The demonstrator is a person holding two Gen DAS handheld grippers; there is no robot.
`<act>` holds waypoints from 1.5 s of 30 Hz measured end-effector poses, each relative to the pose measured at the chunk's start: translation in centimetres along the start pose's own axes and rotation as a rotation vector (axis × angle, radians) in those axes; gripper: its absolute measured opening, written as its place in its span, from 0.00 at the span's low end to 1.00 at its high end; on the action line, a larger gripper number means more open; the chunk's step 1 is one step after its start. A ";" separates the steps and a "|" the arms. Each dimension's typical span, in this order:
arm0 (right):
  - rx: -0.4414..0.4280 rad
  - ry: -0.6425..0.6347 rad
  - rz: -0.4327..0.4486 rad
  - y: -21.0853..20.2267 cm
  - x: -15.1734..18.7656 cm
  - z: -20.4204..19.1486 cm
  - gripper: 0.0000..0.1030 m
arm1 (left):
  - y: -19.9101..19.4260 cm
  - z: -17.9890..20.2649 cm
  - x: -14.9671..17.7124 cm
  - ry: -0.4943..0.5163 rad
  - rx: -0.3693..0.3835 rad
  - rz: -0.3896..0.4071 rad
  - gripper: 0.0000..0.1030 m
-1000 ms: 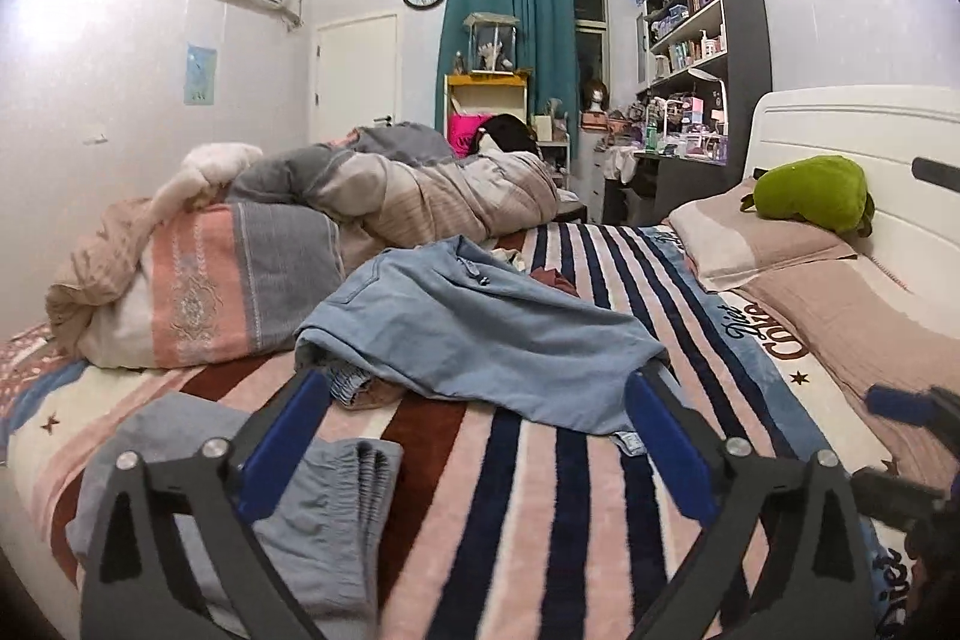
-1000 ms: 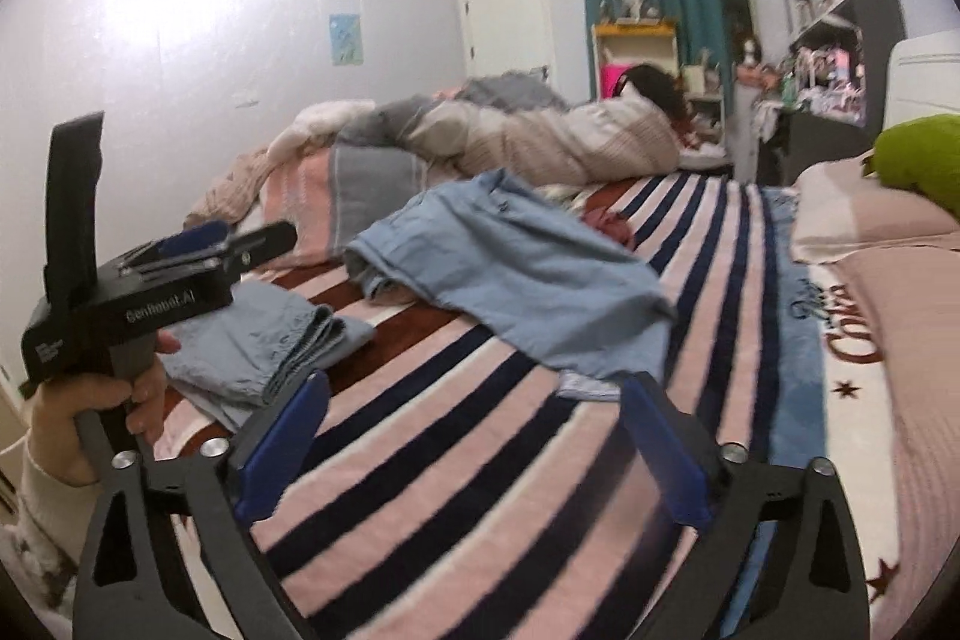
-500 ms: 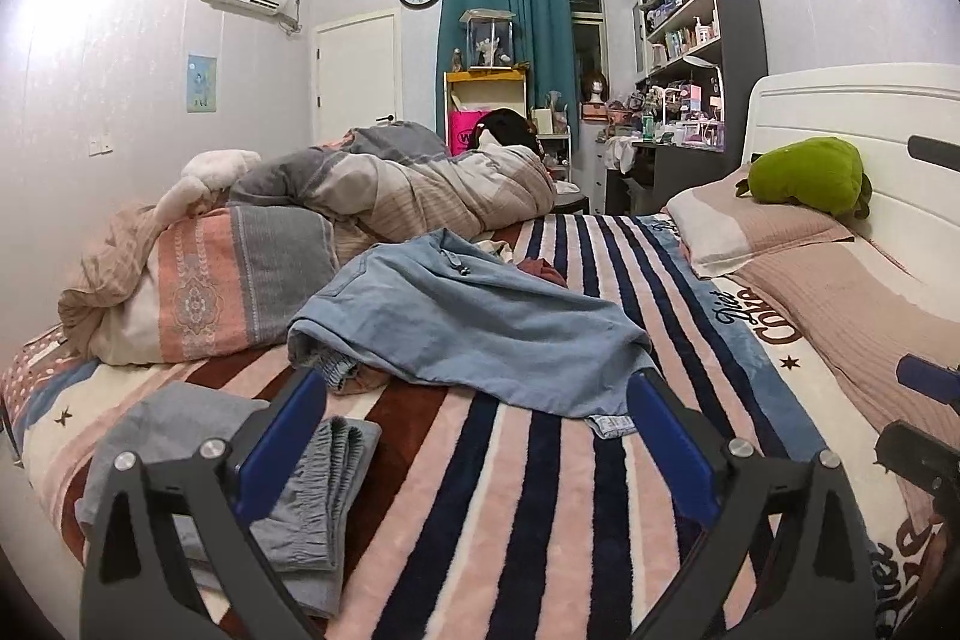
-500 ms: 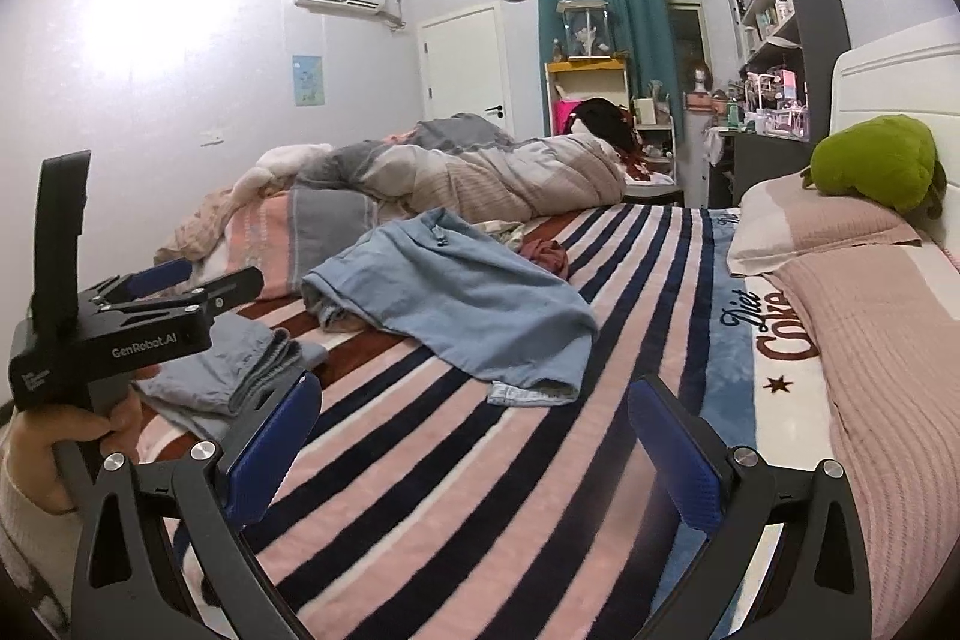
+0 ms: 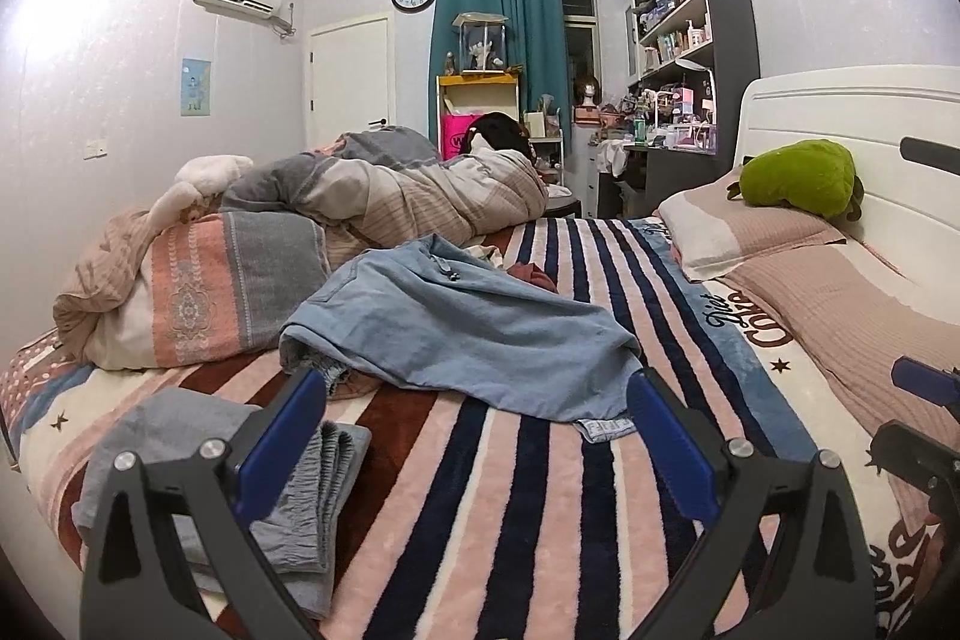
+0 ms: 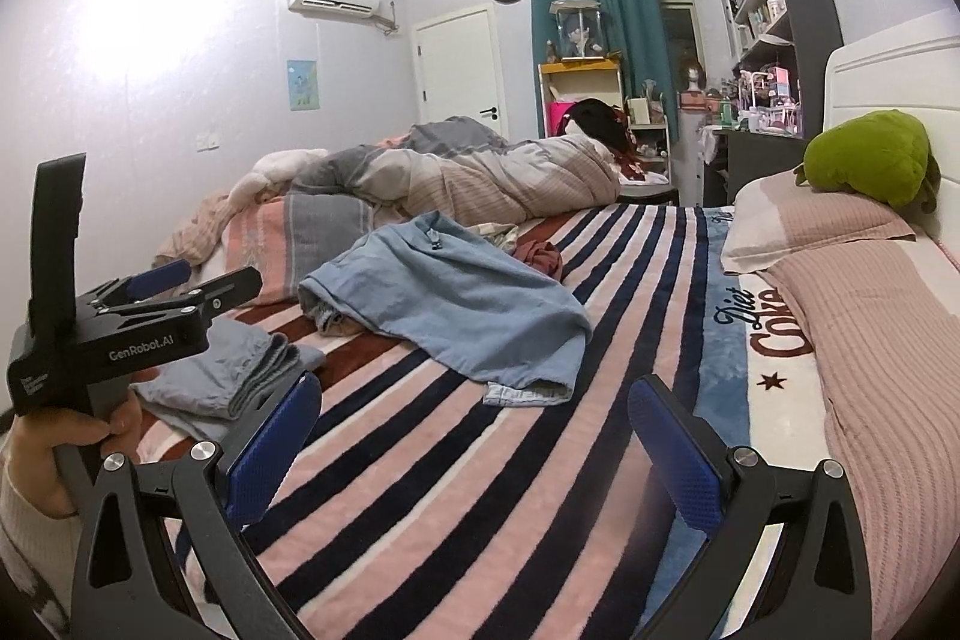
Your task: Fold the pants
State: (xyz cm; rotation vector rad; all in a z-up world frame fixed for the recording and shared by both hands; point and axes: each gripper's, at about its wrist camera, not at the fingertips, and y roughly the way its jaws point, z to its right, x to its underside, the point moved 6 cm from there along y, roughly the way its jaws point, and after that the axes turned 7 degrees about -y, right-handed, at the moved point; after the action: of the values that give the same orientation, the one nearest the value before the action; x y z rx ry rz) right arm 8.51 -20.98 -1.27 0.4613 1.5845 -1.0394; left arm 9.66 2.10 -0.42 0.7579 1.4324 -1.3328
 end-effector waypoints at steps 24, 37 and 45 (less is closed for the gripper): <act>-0.002 0.000 0.001 -0.1 0.0 0.0 0.99 | -0.3 -0.8 -0.1 -0.010 -0.012 0.010 0.99; -0.002 0.001 0.001 -0.4 -0.4 -0.5 0.99 | -0.5 -1.0 0.0 -0.021 -0.034 0.011 0.99; -0.003 0.002 0.002 -0.4 -0.4 -0.5 0.99 | -0.5 -1.1 0.2 -0.024 -0.043 0.009 0.99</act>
State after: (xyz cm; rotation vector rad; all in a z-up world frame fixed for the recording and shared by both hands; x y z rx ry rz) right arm 7.99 -20.66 -0.70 0.4613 1.5873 -1.0352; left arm 8.91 2.99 -0.54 0.7167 1.4324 -1.2957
